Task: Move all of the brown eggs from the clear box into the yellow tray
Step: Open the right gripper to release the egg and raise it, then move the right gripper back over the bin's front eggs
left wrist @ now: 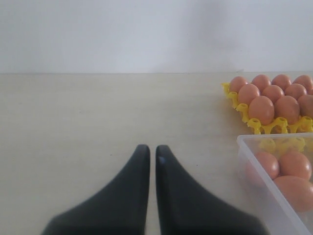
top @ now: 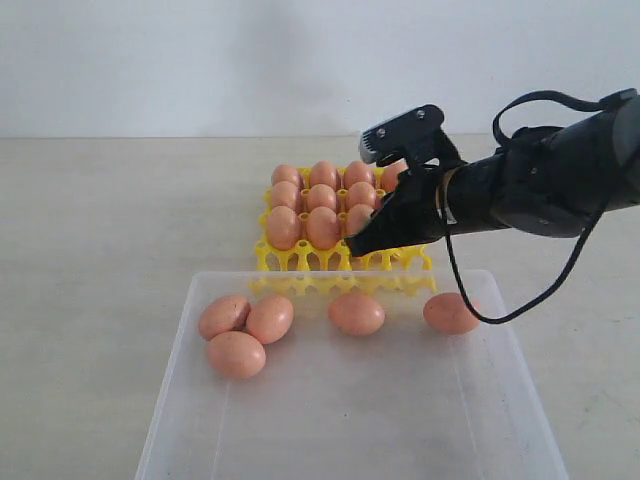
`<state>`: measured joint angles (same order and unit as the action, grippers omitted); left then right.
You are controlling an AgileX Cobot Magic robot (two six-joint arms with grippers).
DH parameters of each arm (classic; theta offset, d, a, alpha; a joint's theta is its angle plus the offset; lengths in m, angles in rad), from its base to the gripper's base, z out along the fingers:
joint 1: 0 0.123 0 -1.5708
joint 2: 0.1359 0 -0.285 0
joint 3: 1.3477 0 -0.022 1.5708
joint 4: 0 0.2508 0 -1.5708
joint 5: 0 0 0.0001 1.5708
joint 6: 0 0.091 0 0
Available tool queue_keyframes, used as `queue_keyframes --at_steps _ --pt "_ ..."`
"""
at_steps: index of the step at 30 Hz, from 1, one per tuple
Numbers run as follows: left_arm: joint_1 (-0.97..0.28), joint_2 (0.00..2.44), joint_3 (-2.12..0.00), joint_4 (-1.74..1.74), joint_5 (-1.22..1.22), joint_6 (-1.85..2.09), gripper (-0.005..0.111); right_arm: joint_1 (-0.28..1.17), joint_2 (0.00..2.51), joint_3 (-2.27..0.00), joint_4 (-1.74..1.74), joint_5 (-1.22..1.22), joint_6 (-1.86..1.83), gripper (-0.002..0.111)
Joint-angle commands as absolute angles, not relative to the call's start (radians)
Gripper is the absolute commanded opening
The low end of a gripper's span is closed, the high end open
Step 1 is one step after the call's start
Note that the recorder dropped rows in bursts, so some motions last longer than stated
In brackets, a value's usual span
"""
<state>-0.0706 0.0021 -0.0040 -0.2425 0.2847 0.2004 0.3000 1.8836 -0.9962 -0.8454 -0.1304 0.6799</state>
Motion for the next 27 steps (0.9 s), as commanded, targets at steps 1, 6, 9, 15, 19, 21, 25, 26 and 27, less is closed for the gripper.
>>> queue_keyframes --at_steps 1,6,9,15,19,21,25,26,27 --pt "-0.079 0.0 0.0 -0.244 0.283 0.203 0.004 0.349 1.876 -1.0 -0.893 -0.167 0.655 0.0" --pt "-0.079 0.0 0.0 -0.244 0.283 0.203 0.004 0.349 1.887 -1.0 -0.893 -0.157 0.652 0.0" --pt "-0.079 0.0 0.0 -0.244 0.283 0.203 0.004 0.349 1.916 -1.0 -0.895 -0.141 0.652 0.0" --pt "-0.079 0.0 0.0 -0.244 0.283 0.203 0.004 0.349 2.0 -1.0 -0.895 -0.154 0.648 0.0" --pt "-0.079 0.0 0.0 -0.244 0.283 0.203 0.004 0.349 2.015 -1.0 -0.895 -0.161 0.648 0.0" --pt "-0.079 0.0 0.0 -0.244 0.283 0.203 0.004 0.349 2.013 -1.0 -0.895 -0.161 0.65 0.0" --pt "-0.079 0.0 0.0 -0.244 0.283 0.203 0.004 0.349 2.001 -1.0 -0.895 -0.161 0.652 0.0" --pt "-0.079 0.0 0.0 -0.244 0.283 0.203 0.004 0.349 1.999 -1.0 -0.895 -0.161 0.65 0.0" --pt "-0.079 0.0 0.0 -0.244 0.283 0.203 0.004 0.349 1.994 -1.0 -0.895 -0.161 0.643 0.0"
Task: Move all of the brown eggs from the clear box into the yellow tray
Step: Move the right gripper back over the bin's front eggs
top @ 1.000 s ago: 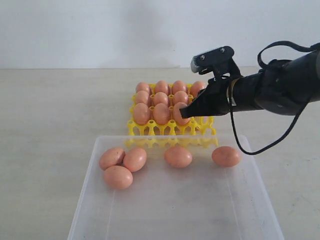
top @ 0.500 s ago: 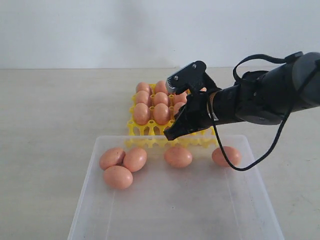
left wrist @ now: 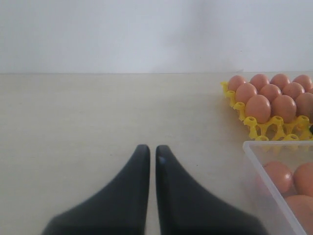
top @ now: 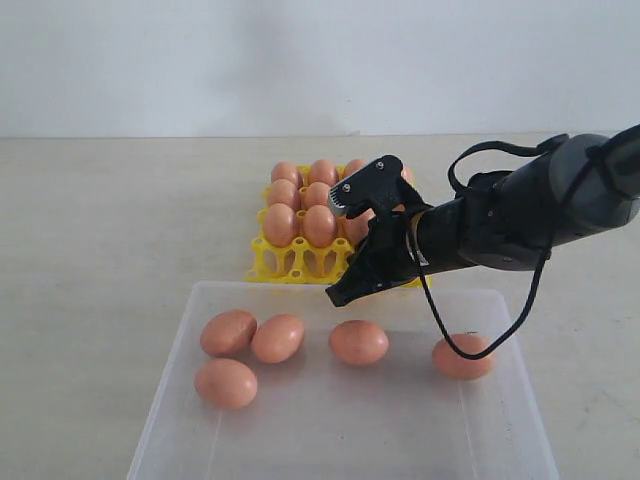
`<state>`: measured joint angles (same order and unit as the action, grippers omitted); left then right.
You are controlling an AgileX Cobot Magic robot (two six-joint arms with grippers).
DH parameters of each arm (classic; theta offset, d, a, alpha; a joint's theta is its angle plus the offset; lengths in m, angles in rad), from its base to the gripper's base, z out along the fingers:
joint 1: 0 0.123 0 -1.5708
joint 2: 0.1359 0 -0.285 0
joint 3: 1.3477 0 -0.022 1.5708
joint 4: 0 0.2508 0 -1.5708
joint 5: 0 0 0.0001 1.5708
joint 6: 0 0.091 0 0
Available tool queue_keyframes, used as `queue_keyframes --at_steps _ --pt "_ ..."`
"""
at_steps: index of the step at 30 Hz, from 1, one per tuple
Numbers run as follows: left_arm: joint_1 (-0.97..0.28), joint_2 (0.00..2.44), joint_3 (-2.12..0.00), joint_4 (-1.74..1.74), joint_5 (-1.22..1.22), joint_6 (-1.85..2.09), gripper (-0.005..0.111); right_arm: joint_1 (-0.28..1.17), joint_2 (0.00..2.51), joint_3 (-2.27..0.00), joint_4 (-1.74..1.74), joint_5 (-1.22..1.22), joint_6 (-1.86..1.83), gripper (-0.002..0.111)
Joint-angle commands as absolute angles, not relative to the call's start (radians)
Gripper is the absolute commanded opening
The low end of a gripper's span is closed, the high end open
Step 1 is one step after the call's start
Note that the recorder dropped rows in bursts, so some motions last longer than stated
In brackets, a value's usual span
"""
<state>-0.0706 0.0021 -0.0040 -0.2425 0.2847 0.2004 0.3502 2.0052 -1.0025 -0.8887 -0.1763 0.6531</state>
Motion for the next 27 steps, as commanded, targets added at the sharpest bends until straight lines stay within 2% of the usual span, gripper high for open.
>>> queue_keyframes --at_steps 1,9,15,22,27 --pt "-0.079 0.0 0.0 -0.244 0.283 0.203 0.004 0.349 1.984 -1.0 -0.895 -0.161 0.638 0.0" --pt "-0.079 0.0 0.0 -0.244 0.283 0.203 0.004 0.349 1.828 -1.0 -0.895 -0.182 0.647 0.0" --pt "-0.079 0.0 0.0 -0.244 0.283 0.203 0.004 0.375 1.712 -0.989 -0.932 -0.17 0.8 0.0" --pt "-0.079 0.0 0.0 -0.244 0.283 0.203 0.004 0.554 1.682 -0.893 -0.955 0.062 0.821 0.0" --pt "-0.079 0.0 0.0 -0.244 0.283 0.203 0.004 0.747 1.682 -0.86 -0.948 0.335 0.527 0.0"
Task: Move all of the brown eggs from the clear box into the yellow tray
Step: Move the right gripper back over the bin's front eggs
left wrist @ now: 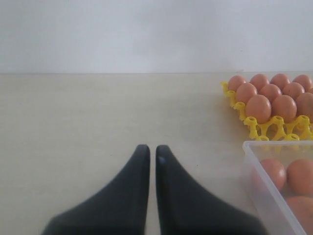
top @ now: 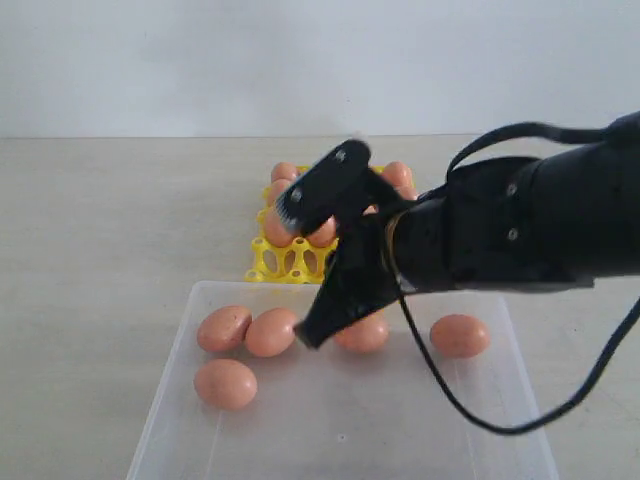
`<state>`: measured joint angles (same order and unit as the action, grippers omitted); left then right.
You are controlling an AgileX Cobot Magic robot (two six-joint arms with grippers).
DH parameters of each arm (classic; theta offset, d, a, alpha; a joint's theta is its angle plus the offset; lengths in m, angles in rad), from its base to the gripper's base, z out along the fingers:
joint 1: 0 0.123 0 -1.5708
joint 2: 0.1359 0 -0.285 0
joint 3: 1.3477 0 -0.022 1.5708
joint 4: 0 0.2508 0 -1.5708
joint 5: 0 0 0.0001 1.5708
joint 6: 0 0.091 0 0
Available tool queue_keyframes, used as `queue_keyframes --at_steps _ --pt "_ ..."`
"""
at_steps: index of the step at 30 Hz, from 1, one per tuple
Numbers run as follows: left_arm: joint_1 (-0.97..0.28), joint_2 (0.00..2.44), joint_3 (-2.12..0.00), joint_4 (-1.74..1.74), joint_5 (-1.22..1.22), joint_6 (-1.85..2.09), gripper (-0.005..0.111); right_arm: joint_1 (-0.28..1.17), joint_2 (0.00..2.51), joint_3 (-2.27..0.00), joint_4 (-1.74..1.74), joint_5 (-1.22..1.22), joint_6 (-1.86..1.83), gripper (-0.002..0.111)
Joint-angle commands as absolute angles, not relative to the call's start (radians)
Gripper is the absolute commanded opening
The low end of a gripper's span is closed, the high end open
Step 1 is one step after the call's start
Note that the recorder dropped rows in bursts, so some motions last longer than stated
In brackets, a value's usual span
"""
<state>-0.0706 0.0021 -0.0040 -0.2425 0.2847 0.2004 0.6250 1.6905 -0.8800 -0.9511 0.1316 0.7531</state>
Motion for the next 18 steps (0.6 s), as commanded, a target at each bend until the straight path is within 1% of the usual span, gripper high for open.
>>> queue_keyframes --at_steps 1,2,5,8,11,14,15,16,18 --pt "-0.079 0.0 0.0 -0.244 0.283 0.203 0.004 0.786 1.682 -0.86 -0.935 0.392 0.444 0.0" --pt "-0.079 0.0 0.0 -0.244 0.283 0.203 0.004 0.823 1.682 -0.86 -0.932 0.466 0.32 0.0" --pt "-0.079 0.0 0.0 -0.244 0.283 0.203 0.004 0.899 1.682 -0.86 -0.96 0.539 0.123 0.0" --pt "-0.079 0.0 0.0 -0.244 0.283 0.203 0.004 0.919 1.682 -0.86 -1.046 0.481 0.158 0.0" --pt "-0.079 0.0 0.0 -0.244 0.283 0.203 0.004 0.916 1.682 -0.86 -1.264 0.43 0.483 0.0" --pt "-0.079 0.0 0.0 -0.244 0.283 0.203 0.004 0.916 1.682 -0.86 -1.61 0.459 0.939 0.0" --pt "-0.079 0.0 0.0 -0.244 0.283 0.203 0.004 0.916 1.682 -0.86 -1.709 0.481 1.034 0.0" --pt "-0.079 0.0 0.0 -0.244 0.283 0.203 0.004 0.916 1.682 -0.86 -1.744 0.531 1.262 0.0" --pt "-0.079 0.0 0.0 -0.244 0.283 0.203 0.004 0.916 1.686 -0.892 -1.744 0.621 1.462 0.0"
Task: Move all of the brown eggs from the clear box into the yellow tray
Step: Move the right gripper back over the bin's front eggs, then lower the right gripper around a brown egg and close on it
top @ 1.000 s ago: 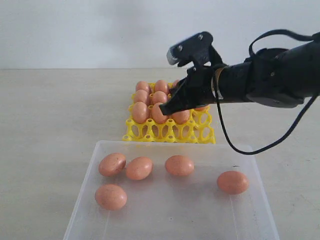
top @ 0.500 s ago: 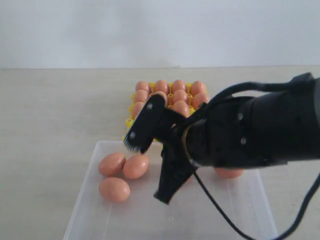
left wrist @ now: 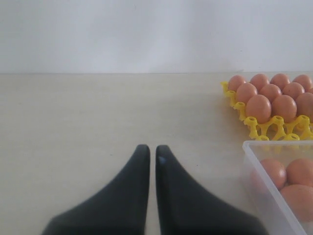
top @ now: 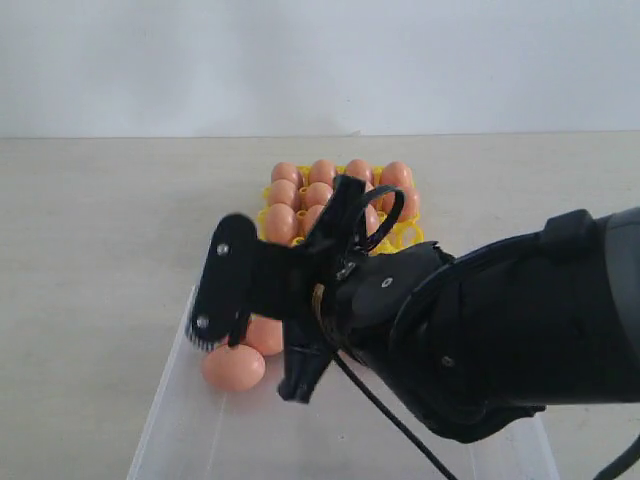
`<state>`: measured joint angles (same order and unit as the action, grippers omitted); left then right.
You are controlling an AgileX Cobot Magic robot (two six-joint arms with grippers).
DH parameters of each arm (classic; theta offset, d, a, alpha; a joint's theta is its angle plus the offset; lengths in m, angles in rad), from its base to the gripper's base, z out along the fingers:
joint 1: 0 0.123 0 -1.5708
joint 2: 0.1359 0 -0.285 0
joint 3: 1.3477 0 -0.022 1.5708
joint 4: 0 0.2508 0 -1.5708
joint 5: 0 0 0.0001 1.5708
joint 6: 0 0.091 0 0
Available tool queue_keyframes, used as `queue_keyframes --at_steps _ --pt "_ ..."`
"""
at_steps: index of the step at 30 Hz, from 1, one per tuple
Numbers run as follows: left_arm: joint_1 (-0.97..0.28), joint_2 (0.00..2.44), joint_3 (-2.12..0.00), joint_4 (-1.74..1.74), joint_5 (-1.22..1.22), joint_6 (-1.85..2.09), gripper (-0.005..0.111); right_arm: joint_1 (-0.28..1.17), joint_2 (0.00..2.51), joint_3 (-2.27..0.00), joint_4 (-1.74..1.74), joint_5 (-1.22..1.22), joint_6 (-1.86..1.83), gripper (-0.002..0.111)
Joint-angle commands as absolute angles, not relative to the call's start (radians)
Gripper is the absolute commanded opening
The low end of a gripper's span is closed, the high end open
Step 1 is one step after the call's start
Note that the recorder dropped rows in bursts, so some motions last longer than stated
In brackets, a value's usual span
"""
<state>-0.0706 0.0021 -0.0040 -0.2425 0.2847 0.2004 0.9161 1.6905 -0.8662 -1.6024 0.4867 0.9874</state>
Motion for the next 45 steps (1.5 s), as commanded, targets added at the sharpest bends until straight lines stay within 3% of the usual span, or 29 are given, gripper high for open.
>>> queue_keyframes --at_steps 1,5,15,20,25,32,36,40,43,45 --pt "-0.079 0.0 0.0 -0.244 0.283 0.203 0.004 0.916 1.686 -0.902 -1.744 0.706 1.624 0.0" --pt "-0.079 0.0 0.0 -0.244 0.283 0.203 0.004 0.916 1.686 -0.907 -1.744 0.93 2.098 0.0" --pt "-0.079 0.0 0.0 -0.244 0.283 0.203 0.004 0.914 1.686 -0.969 -1.744 1.221 2.014 0.0" --pt "-0.079 0.0 0.0 -0.244 0.283 0.203 0.004 0.886 1.686 -0.978 -1.744 1.172 1.274 0.0" --pt "-0.079 0.0 0.0 -0.244 0.283 0.203 0.004 0.875 1.686 -0.978 -1.494 1.221 0.441 0.0" --pt "-0.079 0.0 0.0 -0.244 0.283 0.203 0.004 0.793 1.647 -0.978 -0.636 1.221 -0.153 0.0" --pt "-0.079 0.0 0.0 -0.244 0.283 0.203 0.004 0.788 1.579 -0.98 -0.318 1.221 -0.267 0.0" --pt "-0.079 0.0 0.0 -0.244 0.283 0.203 0.004 0.788 1.46 -0.98 -0.039 0.922 -0.456 0.0" --pt "-0.079 0.0 0.0 -0.244 0.283 0.203 0.004 0.788 1.409 -0.978 0.493 0.542 -0.885 0.0" --pt "-0.079 0.0 0.0 -0.244 0.283 0.203 0.004 0.781 1.467 -0.978 0.697 0.522 -1.17 0.0"
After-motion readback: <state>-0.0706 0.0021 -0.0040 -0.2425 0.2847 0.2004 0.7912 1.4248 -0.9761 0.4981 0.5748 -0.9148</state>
